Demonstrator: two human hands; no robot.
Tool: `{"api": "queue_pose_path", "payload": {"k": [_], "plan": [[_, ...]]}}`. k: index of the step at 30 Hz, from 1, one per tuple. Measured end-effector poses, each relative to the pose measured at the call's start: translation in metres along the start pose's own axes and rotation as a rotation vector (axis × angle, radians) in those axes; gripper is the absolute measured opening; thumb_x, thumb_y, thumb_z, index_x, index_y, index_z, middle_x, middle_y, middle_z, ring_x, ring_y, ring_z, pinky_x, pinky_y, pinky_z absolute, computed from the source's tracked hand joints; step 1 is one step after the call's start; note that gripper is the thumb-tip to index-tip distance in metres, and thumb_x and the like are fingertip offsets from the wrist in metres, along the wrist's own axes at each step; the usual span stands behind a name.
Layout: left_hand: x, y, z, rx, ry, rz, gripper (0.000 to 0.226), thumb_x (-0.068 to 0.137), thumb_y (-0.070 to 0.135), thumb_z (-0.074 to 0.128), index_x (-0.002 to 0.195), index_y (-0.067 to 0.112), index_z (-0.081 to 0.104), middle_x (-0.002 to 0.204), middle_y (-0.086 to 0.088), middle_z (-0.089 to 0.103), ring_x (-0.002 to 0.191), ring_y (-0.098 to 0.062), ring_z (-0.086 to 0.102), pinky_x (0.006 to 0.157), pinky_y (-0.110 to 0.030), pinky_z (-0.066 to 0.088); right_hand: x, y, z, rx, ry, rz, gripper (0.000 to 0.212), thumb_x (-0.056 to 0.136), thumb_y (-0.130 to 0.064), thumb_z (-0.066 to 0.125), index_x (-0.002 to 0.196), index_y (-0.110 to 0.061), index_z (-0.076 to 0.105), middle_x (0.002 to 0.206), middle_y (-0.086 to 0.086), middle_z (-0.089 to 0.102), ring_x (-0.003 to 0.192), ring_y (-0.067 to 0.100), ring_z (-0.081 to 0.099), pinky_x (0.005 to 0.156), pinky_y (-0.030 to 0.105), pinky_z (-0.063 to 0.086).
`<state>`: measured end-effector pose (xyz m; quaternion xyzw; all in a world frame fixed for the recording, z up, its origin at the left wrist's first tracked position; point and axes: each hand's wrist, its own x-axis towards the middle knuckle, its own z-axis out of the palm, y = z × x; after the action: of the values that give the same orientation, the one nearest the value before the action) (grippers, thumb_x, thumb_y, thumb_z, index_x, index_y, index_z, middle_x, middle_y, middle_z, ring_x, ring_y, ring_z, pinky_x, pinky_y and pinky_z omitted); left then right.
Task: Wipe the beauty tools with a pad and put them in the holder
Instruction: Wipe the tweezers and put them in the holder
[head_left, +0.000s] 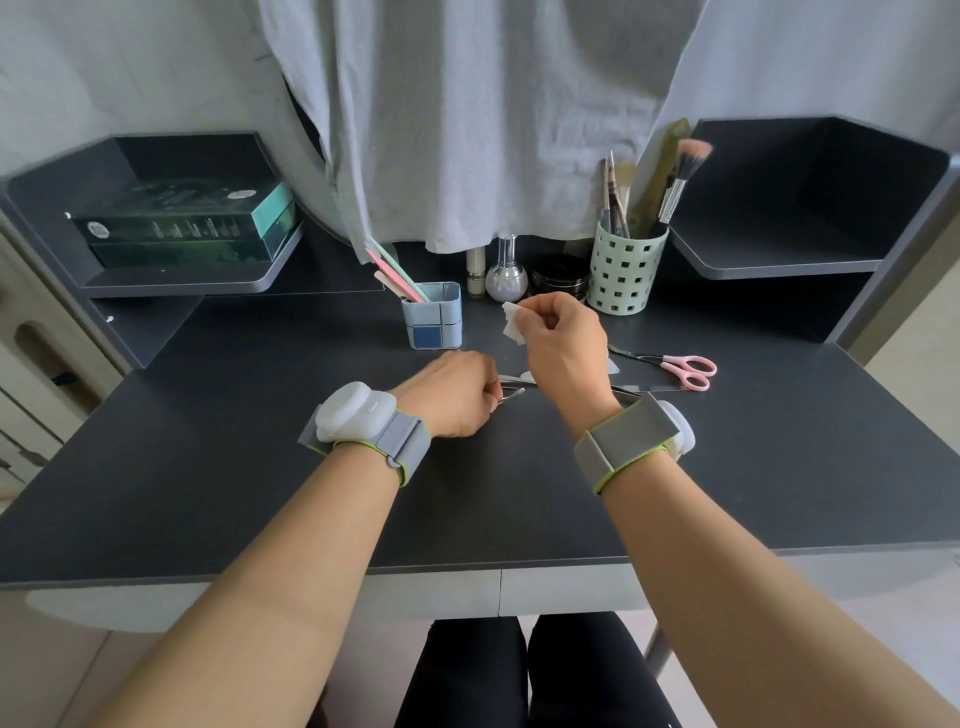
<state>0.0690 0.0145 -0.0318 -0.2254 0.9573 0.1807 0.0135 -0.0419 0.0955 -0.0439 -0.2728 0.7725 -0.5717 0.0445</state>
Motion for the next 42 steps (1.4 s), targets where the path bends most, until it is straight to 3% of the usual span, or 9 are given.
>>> {"api": "queue_pose_path", "payload": {"k": [5, 9, 12, 15, 19, 23, 30, 36, 42], "plan": [[-0.003, 0.001, -0.003, -0.009, 0.057, -0.004, 0.018, 0.103, 0.021, 0.045, 0.112, 0.013, 0.059, 0.105, -0.003, 0.057, 0.094, -0.023, 0.054, 0.075, -0.029, 0.039, 0.000, -0.003, -0.004, 0.034, 0.033, 0.043, 0.014, 0.096, -0.025, 0.062, 0.101, -0.016, 0.071, 0.090, -0.005, 0.071, 0.086, 0.014, 0.060, 0.080, 0.029, 0.047], [-0.006, 0.003, -0.012, -0.122, 0.177, -0.029, 0.019, 0.105, 0.023, 0.041, 0.117, 0.015, 0.054, 0.108, 0.001, 0.051, 0.097, -0.019, 0.048, 0.079, -0.029, 0.037, 0.001, -0.004, -0.007, 0.129, 0.068, 0.109, 0.014, 0.096, -0.023, 0.062, 0.102, -0.016, 0.072, 0.087, -0.006, 0.067, 0.074, 0.007, 0.054, 0.072, 0.023, 0.041], [-0.007, 0.006, -0.017, -0.223, 0.263, -0.083, 0.016, 0.105, 0.023, 0.039, 0.109, 0.018, 0.053, 0.105, 0.001, 0.053, 0.090, -0.019, 0.048, 0.068, -0.028, 0.036, -0.002, -0.005, -0.007, 0.230, 0.073, 0.167, 0.013, 0.094, -0.024, 0.064, 0.098, -0.014, 0.072, 0.079, -0.007, 0.065, 0.062, 0.003, 0.049, 0.064, 0.019, 0.040], [-0.007, 0.006, -0.020, -0.292, 0.311, -0.123, 0.016, 0.106, 0.025, 0.038, 0.110, 0.018, 0.052, 0.107, 0.001, 0.052, 0.093, -0.019, 0.047, 0.073, -0.028, 0.033, -0.006, -0.007, -0.006, 0.324, 0.048, 0.192, 0.013, 0.094, -0.023, 0.067, 0.095, -0.012, 0.072, 0.070, -0.009, 0.061, 0.057, 0.004, 0.047, 0.057, 0.016, 0.040], [-0.007, 0.008, -0.022, -0.350, 0.349, -0.133, 0.018, 0.106, 0.024, 0.038, 0.112, 0.017, 0.053, 0.111, -0.001, 0.056, 0.095, -0.020, 0.049, 0.074, -0.028, 0.035, -0.011, -0.011, -0.001, 0.412, -0.026, 0.186, 0.015, 0.094, -0.023, 0.068, 0.096, -0.009, 0.072, 0.063, -0.012, 0.057, 0.058, 0.005, 0.045, 0.065, 0.025, 0.041], [-0.006, 0.011, -0.022, -0.385, 0.365, -0.137, 0.020, 0.105, 0.025, 0.040, 0.115, 0.016, 0.056, 0.109, -0.002, 0.059, 0.090, -0.019, 0.051, 0.058, -0.021, 0.035, -0.019, -0.018, 0.004, 0.433, -0.105, 0.155, 0.009, 0.094, -0.014, 0.064, 0.087, -0.012, 0.070, 0.064, -0.012, 0.059, 0.059, 0.002, 0.050, 0.070, 0.025, 0.045], [-0.010, 0.012, -0.021, -0.398, 0.361, -0.124, 0.024, 0.105, 0.026, 0.040, 0.118, 0.014, 0.056, 0.114, -0.005, 0.063, 0.097, -0.022, 0.056, 0.074, -0.029, 0.039, -0.023, -0.021, 0.006, 0.299, -0.144, 0.071, 0.014, 0.093, -0.015, 0.062, 0.080, -0.015, 0.065, 0.063, -0.008, 0.056, 0.061, 0.009, 0.046, 0.066, 0.030, 0.043], [-0.014, 0.013, -0.020, -0.336, 0.339, -0.107, 0.015, 0.105, 0.029, 0.041, 0.107, 0.018, 0.052, 0.109, -0.003, 0.059, 0.085, -0.017, 0.050, 0.057, -0.021, 0.033, -0.019, -0.026, 0.001, 0.285, -0.131, 0.049, 0.021, 0.093, -0.015, 0.060, 0.072, -0.019, 0.065, 0.053, -0.017, 0.055, 0.056, 0.006, 0.044, 0.066, 0.029, 0.040], [-0.016, 0.015, -0.025, -0.365, 0.334, -0.112, 0.019, 0.105, 0.028, 0.042, 0.113, 0.016, 0.054, 0.115, -0.003, 0.059, 0.095, -0.020, 0.052, 0.074, -0.028, 0.036, -0.016, -0.031, -0.002, 0.361, -0.103, 0.081, 0.017, 0.093, -0.015, 0.060, 0.077, -0.013, 0.067, 0.052, -0.016, 0.053, 0.059, 0.009, 0.042, 0.066, 0.030, 0.041]]}}
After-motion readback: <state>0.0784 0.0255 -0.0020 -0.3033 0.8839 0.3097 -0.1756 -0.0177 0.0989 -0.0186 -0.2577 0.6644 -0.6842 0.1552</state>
